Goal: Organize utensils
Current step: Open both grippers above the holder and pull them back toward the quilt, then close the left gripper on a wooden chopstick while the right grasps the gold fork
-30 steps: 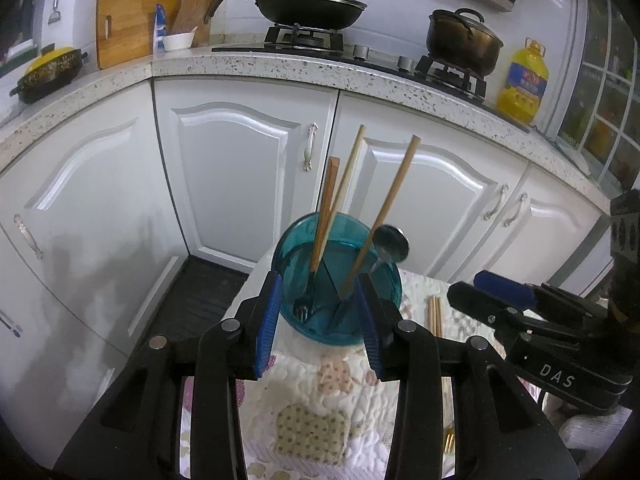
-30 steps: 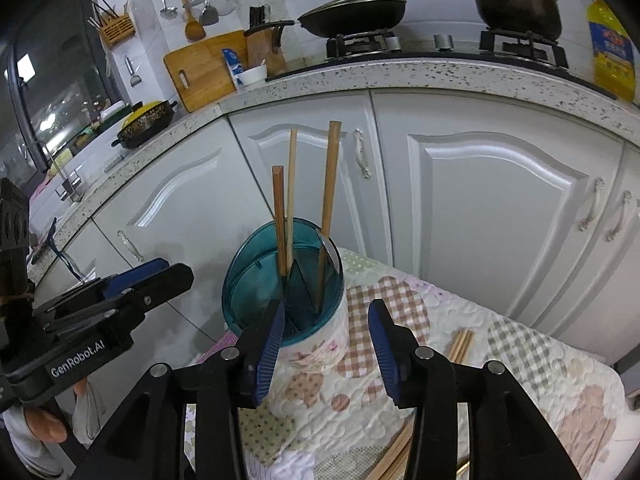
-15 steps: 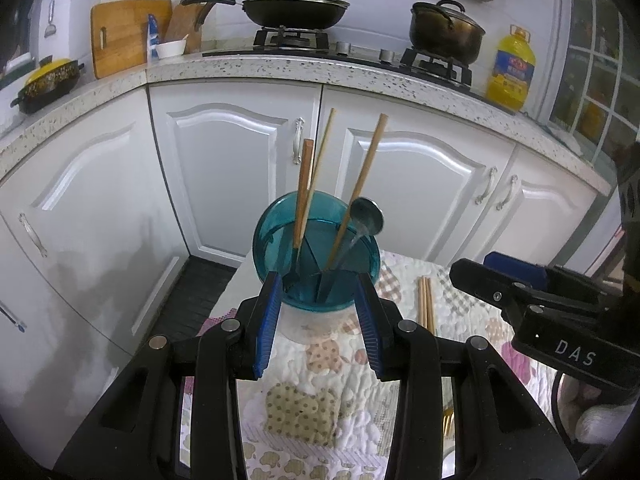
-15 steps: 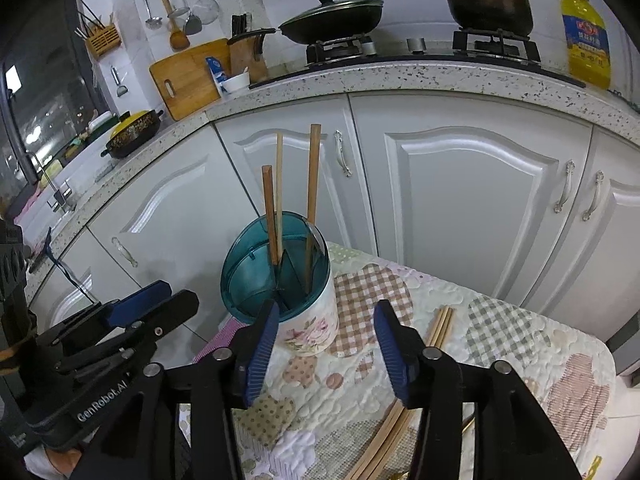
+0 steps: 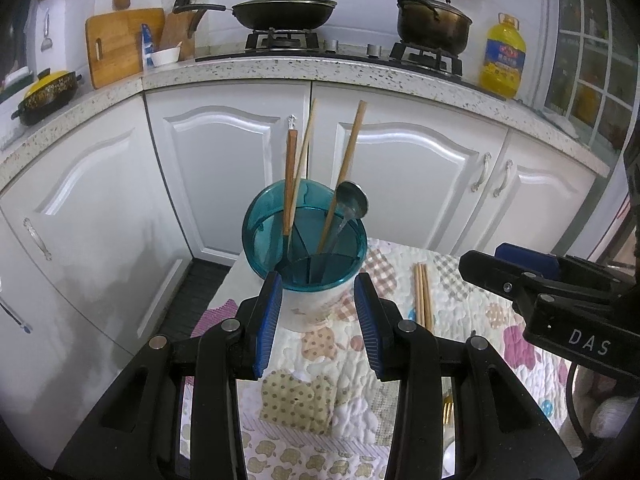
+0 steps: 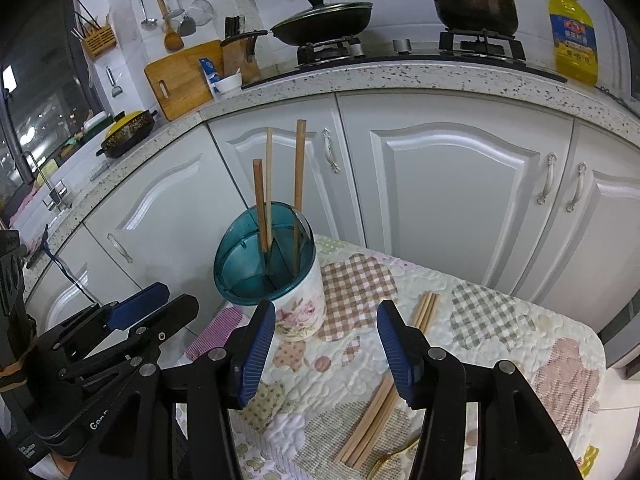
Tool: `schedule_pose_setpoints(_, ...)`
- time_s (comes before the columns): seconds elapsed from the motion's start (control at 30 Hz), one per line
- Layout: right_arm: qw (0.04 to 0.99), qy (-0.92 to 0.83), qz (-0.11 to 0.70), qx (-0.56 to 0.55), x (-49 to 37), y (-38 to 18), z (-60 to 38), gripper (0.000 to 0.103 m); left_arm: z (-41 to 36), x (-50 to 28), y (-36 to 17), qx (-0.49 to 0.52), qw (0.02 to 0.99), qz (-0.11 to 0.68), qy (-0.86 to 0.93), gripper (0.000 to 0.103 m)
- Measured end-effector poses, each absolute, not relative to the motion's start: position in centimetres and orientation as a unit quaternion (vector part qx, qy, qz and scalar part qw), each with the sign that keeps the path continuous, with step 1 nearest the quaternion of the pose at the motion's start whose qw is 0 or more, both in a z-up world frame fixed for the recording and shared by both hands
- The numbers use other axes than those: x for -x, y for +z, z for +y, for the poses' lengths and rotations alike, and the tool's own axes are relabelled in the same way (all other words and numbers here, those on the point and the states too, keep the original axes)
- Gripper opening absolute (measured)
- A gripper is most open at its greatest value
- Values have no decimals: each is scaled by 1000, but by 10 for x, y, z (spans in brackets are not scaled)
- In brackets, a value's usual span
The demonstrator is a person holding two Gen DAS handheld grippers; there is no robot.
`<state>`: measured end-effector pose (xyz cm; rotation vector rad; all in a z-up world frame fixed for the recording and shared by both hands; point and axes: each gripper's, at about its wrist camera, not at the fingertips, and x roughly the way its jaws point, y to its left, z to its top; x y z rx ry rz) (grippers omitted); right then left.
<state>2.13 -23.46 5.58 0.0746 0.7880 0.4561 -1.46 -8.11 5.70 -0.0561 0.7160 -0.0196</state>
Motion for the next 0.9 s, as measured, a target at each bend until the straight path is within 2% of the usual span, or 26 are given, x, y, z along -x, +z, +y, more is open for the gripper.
schedule_pose_setpoints(0.9, 894, 179, 408, -47, -3, 30, -278, 53, -133, 22, 31, -14, 929, 369, -31, 37)
